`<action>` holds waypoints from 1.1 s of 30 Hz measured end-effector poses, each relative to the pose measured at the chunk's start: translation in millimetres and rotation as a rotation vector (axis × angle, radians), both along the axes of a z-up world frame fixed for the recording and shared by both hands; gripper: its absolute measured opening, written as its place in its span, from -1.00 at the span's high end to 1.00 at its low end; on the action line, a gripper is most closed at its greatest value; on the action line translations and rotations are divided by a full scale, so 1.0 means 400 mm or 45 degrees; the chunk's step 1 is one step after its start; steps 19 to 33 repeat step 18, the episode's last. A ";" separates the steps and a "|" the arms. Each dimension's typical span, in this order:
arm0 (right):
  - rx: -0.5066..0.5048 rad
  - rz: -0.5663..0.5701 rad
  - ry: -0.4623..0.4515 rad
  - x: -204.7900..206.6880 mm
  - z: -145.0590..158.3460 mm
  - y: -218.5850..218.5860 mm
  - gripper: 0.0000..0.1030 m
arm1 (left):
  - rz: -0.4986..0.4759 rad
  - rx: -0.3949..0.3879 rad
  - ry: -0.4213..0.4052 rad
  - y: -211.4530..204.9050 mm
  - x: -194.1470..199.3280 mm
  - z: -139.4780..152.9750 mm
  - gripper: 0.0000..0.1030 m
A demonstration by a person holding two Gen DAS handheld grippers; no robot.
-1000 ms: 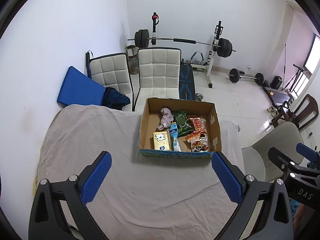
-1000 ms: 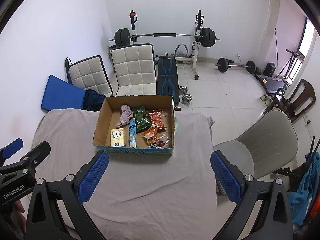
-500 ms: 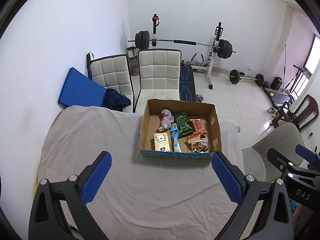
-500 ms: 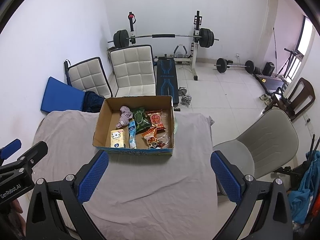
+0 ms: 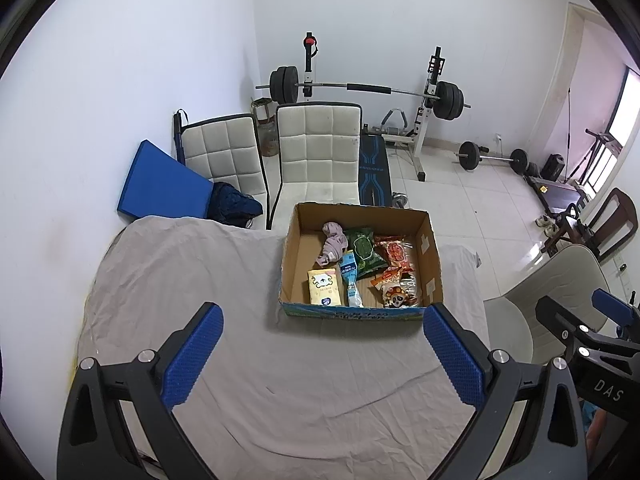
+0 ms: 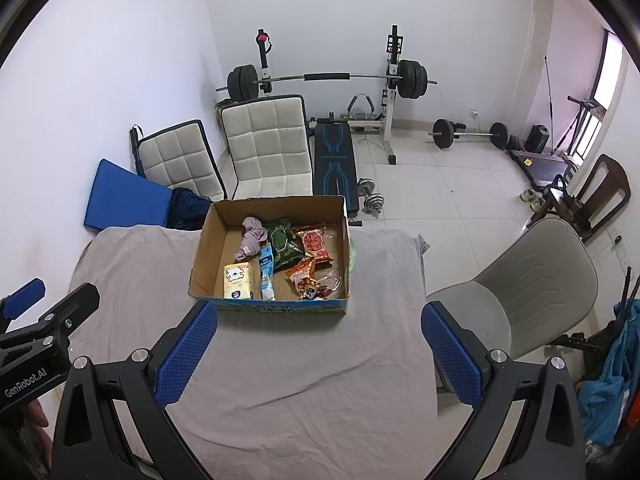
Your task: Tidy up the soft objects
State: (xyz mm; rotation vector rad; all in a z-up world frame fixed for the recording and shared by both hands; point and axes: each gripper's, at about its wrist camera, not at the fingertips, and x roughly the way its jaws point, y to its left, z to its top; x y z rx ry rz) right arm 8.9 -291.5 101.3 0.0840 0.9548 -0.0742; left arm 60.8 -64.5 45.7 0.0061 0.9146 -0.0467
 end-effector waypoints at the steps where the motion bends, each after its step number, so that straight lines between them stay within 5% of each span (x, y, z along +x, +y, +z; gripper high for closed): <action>1: 0.003 -0.001 0.000 0.000 0.000 -0.001 -1.00 | 0.000 0.000 -0.001 -0.001 0.000 0.001 -0.99; 33: -0.002 0.000 -0.004 0.003 0.008 0.012 -1.00 | -0.001 -0.008 -0.006 0.011 0.011 0.013 -0.99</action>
